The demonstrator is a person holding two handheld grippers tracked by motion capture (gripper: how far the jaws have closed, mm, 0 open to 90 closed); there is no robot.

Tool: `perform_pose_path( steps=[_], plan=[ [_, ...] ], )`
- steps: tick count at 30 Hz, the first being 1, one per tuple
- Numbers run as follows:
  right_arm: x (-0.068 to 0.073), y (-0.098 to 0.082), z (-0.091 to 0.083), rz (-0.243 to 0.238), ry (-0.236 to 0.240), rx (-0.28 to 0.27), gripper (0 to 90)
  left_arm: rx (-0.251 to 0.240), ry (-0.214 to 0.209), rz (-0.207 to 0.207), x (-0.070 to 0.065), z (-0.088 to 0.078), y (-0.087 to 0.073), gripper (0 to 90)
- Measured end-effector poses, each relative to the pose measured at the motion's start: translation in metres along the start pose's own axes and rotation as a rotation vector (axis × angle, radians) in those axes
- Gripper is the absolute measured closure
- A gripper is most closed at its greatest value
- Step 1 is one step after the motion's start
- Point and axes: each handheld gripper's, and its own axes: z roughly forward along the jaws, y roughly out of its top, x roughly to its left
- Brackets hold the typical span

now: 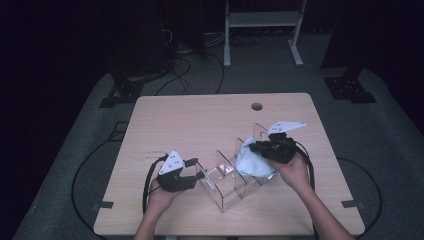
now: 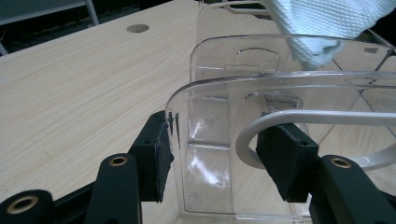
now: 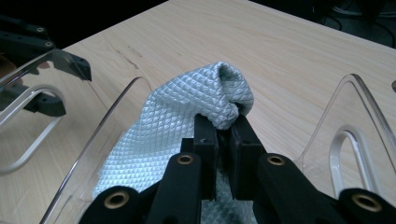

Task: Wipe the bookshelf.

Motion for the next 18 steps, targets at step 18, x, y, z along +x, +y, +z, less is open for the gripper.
perform_pose_path(
  steps=[18],
  plan=[
    [-0.005,0.035,0.041,0.044,-0.040,0.079,82.9,-0.001,0.008,-0.004,0.000,0.000,0.000,46.3]
  ],
)
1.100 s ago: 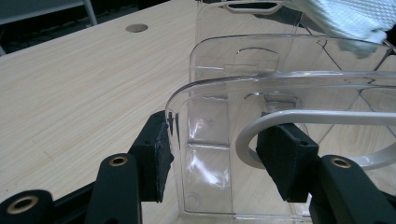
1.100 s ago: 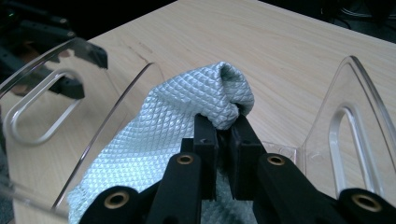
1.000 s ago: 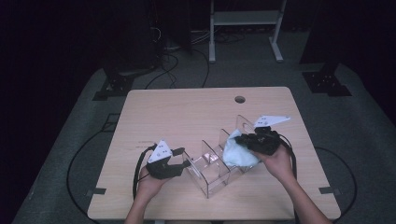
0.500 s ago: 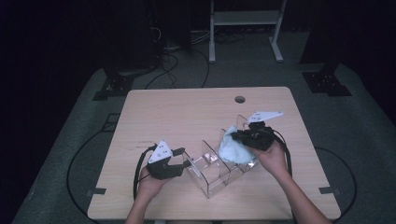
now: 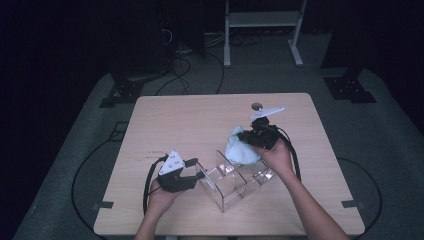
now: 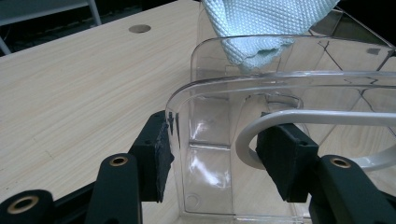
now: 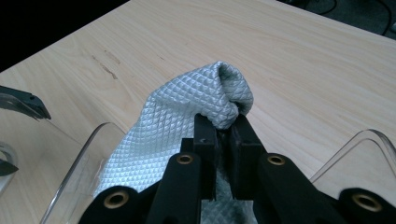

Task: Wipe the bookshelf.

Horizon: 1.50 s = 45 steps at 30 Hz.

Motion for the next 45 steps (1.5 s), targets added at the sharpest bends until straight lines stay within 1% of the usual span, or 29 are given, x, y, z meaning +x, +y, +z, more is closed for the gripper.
perform_pose_path(
  steps=[1,3,10,11,12,13,16,17,18,19,21,22,23,24,25,26,28,30,31,33,34,35,36,37,39,40,41,44,45],
  plan=[
    [0.000,-0.004,-0.005,-0.010,0.005,-0.007,82.9,-0.001,-0.002,0.000,0.001,0.000,0.000,46.3],
    [0.000,-0.010,-0.012,-0.007,0.012,-0.017,82.9,-0.002,-0.002,0.001,0.001,0.000,0.000,46.3],
    [0.006,-0.040,-0.044,-0.055,0.020,-0.055,82.9,-0.004,0.001,-0.003,-0.001,0.001,0.000,46.4],
    [0.006,-0.040,-0.044,-0.055,0.020,-0.055,82.9,-0.004,0.001,-0.003,-0.001,0.001,0.000,46.4],
    [0.006,-0.049,-0.053,-0.054,0.026,-0.068,82.9,-0.002,0.003,-0.001,-0.001,0.001,0.000,46.4],
    [0.007,-0.054,-0.056,-0.050,0.029,-0.077,82.9,-0.002,0.003,-0.001,-0.001,0.001,0.000,46.4],
    [0.008,-0.066,-0.066,-0.044,0.033,-0.102,82.9,0.000,0.003,0.002,-0.002,0.001,0.000,46.3],
    [0.008,-0.066,-0.066,-0.044,0.033,-0.102,82.9,0.000,0.003,0.002,-0.002,0.001,0.000,46.3],
    [0.007,-0.072,-0.071,-0.033,0.033,-0.118,83.0,0.001,0.003,0.004,-0.002,0.002,0.000,46.3],
    [0.006,-0.075,-0.073,-0.030,0.034,-0.127,83.0,0.000,0.004,0.002,-0.002,0.002,0.000,46.3],
    [0.004,-0.076,-0.075,-0.024,0.034,-0.136,83.0,0.000,0.005,-0.003,-0.002,0.002,0.000,46.3],
    [0.002,-0.078,-0.081,-0.012,0.044,-0.175,83.0,-0.001,0.006,-0.007,-0.002,0.002,0.000,46.4],
    [0.002,-0.078,-0.081,-0.012,0.044,-0.175,83.0,-0.001,0.007,-0.006,-0.002,0.003,0.000,46.4],
    [0.002,-0.077,-0.088,-0.003,0.060,-0.203,83.0,-0.002,0.013,-0.007,-0.003,0.003,0.000,46.4],
    [0.002,-0.077,-0.088,-0.003,0.060,-0.203,83.0,-0.002,0.013,-0.007,-0.003,0.003,0.000,46.4],
    [0.005,-0.075,-0.098,-0.014,0.066,-0.227,83.0,-0.002,0.017,-0.009,-0.003,0.003,0.000,46.4],
    [0.007,-0.075,-0.101,-0.021,0.069,-0.237,83.0,-0.002,0.018,-0.010,-0.003,0.003,0.000,46.5],
    [0.016,-0.073,-0.115,-0.048,0.077,-0.261,83.0,-0.001,0.018,-0.009,-0.003,0.003,0.001,46.5],
    [0.016,-0.073,-0.115,-0.048,0.077,-0.261,83.0,0.000,0.018,-0.009,-0.003,0.003,0.001,46.5],
    [0.022,-0.073,-0.122,-0.065,0.084,-0.267,83.0,0.000,0.019,-0.010,-0.003,0.003,0.001,46.4],
    [0.026,-0.073,-0.125,-0.066,0.097,-0.267,83.0,0.000,0.019,-0.009,-0.003,0.004,0.001,46.4],
    [0.026,-0.073,-0.125,-0.066,0.097,-0.267,83.0,0.000,0.019,-0.009,-0.003,0.004,0.001,46.4],
    [0.031,-0.076,-0.127,-0.068,0.118,-0.263,83.0,0.001,0.020,-0.008,-0.003,0.004,0.001,46.4],
    [0.031,-0.076,-0.127,-0.068,0.118,-0.263,83.0,0.001,0.020,-0.008,-0.003,0.004,0.001,46.4],
    [0.037,-0.080,-0.125,-0.069,0.141,-0.262,83.0,0.000,0.021,-0.007,-0.003,0.004,0.001,46.4],
    [0.041,-0.084,-0.120,-0.066,0.165,-0.254,83.0,0.000,0.021,-0.006,-0.003,0.004,0.001,46.4],
    [0.041,-0.084,-0.120,-0.066,0.165,-0.254,83.0,0.000,0.021,-0.006,-0.003,0.004,0.001,46.4],
    [0.049,-0.090,-0.110,-0.064,0.210,-0.239,83.0,0.001,0.022,-0.006,-0.003,0.004,0.001,46.4],
    [0.055,-0.093,-0.103,-0.068,0.224,-0.224,83.0,0.000,0.023,-0.008,-0.003,0.004,0.001,46.4]
  ],
)
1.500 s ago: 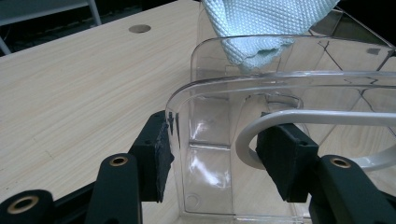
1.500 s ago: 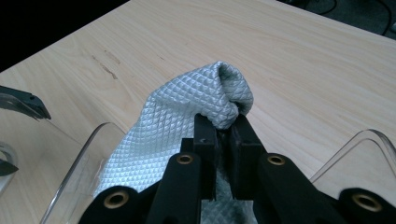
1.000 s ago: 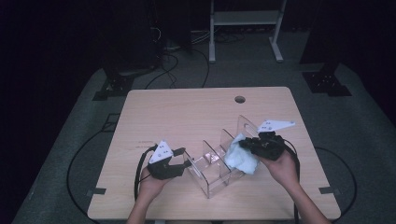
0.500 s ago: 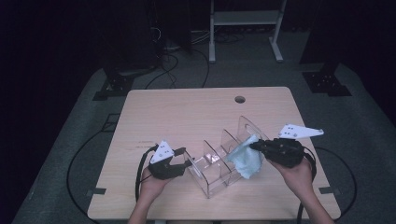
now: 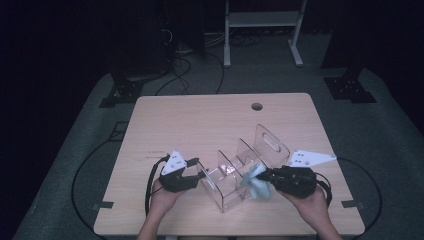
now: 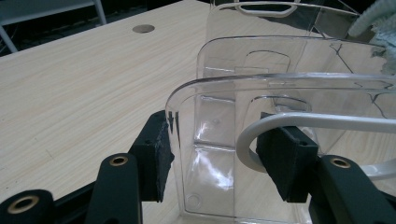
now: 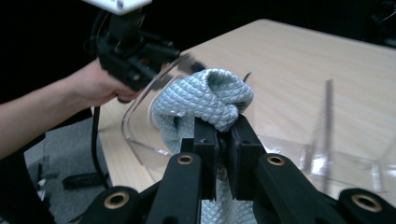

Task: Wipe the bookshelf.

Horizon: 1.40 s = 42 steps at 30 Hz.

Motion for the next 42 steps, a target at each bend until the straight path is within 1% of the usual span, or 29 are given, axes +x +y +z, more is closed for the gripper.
perform_pose_path(
  steps=[3,4,6,8,12,13,14,15,16,17,20,21,24,27,31,33,35,36,37,39,42],
  plan=[
    [0.004,-0.007,0.011,0.006,0.022,0.020,83.0,-0.001,0.001,0.001,0.000,0.000,0.000,46.3],
    [0.005,-0.009,0.015,0.005,0.022,0.029,83.1,-0.001,0.001,0.001,0.000,0.000,0.000,46.3],
    [0.007,-0.013,0.021,-0.001,0.018,0.043,83.1,-0.002,0.002,0.001,-0.001,0.000,0.000,46.3],
    [0.008,-0.013,0.025,-0.008,0.007,0.041,83.2,-0.002,0.003,0.001,-0.001,0.000,0.000,46.3],
    [0.010,-0.010,0.031,-0.026,-0.012,0.043,83.2,0.001,0.002,0.007,-0.001,0.000,0.000,46.3],
    [0.012,-0.006,0.036,-0.045,-0.025,0.054,83.2,0.002,0.003,0.007,-0.001,0.000,0.000,46.3],
    [0.012,-0.006,0.036,-0.045,-0.025,0.054,83.2,0.002,0.003,0.007,-0.001,0.000,0.000,46.3],
    [0.011,-0.001,0.044,-0.054,-0.031,0.062,83.3,0.002,0.006,0.005,-0.001,0.000,0.000,46.2],
    [0.011,-0.001,0.044,-0.054,-0.031,0.062,83.3,0.002,0.006,0.005,-0.001,0.000,0.000,46.2],
    [0.010,0.005,0.052,-0.060,-0.041,0.077,83.3,0.001,0.007,0.004,-0.001,0.000,0.000,46.2],
    [0.010,0.009,0.061,-0.070,-0.055,0.095,83.3,0.000,0.008,0.003,-0.001,0.000,0.000,46.2],
    [0.010,0.010,0.062,-0.074,-0.059,0.100,83.3,0.000,0.009,0.003,-0.001,0.000,0.000,46.3],
    [0.008,0.012,0.065,-0.064,-0.065,0.102,83.3,-0.002,0.008,0.002,-0.001,0.000,0.000,46.3],
    [0.000,0.015,0.068,-0.031,-0.065,0.093,83.2,-0.004,0.008,-0.004,-0.001,0.000,0.000,46.3],
    [-0.001,0.014,0.066,-0.029,-0.071,0.090,83.2,-0.003,0.007,0.000,-0.002,0.001,0.000,46.3],
    [0.000,0.015,0.067,-0.034,-0.081,0.098,83.3,-0.002,0.008,-0.001,-0.002,0.001,0.000,46.3],
    [-0.002,0.020,0.073,-0.055,-0.094,0.125,83.3,-0.001,0.012,0.000,-0.003,0.001,0.000,46.2],
    [-0.002,0.020,0.073,-0.055,-0.094,0.125,83.3,-0.001,0.012,0.000,-0.003,0.001,0.000,46.2],
    [-0.005,0.025,0.079,-0.053,-0.097,0.142,83.3,-0.001,0.010,-0.003,-0.002,0.000,0.000,46.2],
    [-0.009,0.031,0.085,-0.048,-0.103,0.155,83.3,-0.004,0.009,-0.007,-0.002,0.000,0.000,46.2],
    [-0.012,0.036,0.090,-0.046,-0.106,0.167,83.3,-0.010,0.006,-0.014,-0.002,0.001,0.000,46.2]
  ],
)
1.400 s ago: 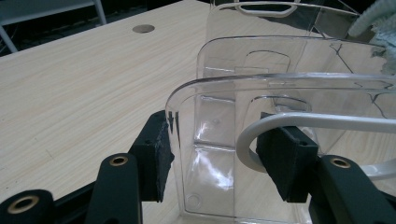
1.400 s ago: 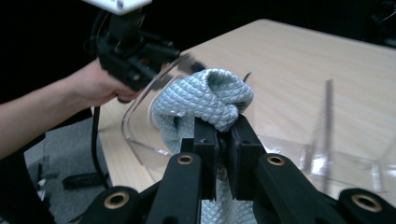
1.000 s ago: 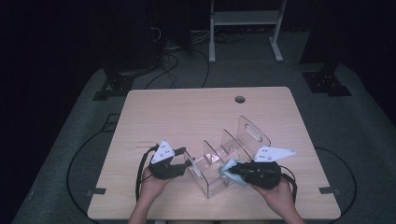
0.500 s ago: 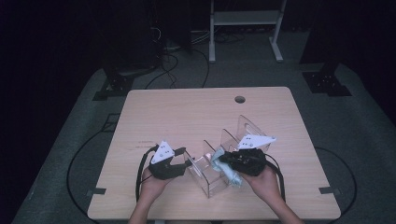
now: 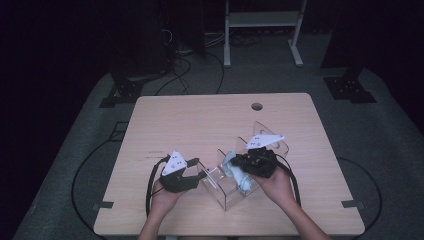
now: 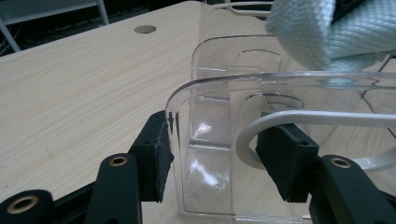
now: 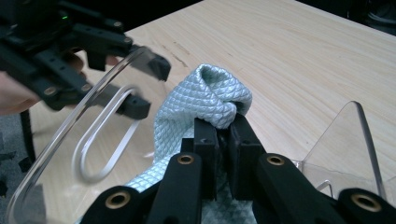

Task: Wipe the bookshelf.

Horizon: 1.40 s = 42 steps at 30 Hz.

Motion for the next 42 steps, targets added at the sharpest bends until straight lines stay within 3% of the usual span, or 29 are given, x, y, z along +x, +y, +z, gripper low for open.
perform_pose_path(
  steps=[7,13,15,21,27,35,38,42],
  plan=[
    [-0.006,0.002,0.000,0.032,0.020,0.009,83.3,0.000,-0.003,0.002,0.000,0.000,0.000,46.3],
    [-0.010,0.025,0.024,0.009,-0.015,0.060,83.3,-0.001,-0.004,0.005,0.001,0.000,0.000,46.3],
    [-0.013,0.028,0.027,0.022,-0.008,0.063,83.3,-0.002,-0.006,0.002,0.001,0.000,0.000,46.3],
    [-0.014,0.021,0.019,0.023,-0.017,0.052,83.3,0.000,-0.009,0.009,-0.001,0.001,0.000,46.3],
    [-0.022,0.028,0.034,0.061,-0.019,0.062,83.3,0.000,-0.007,0.007,0.000,0.001,0.000,46.3],
    [-0.019,0.030,0.032,0.034,-0.031,0.091,83.2,0.003,-0.007,0.014,-0.001,0.001,0.001,46.4],
    [-0.021,0.034,0.038,0.049,-0.034,0.097,83.2,0.000,-0.006,0.006,-0.001,0.001,0.000,46.3],
    [-0.021,0.038,0.043,0.031,-0.049,0.108,83.2,0.000,-0.012,0.003,-0.001,0.001,0.000,46.3]
  ],
)
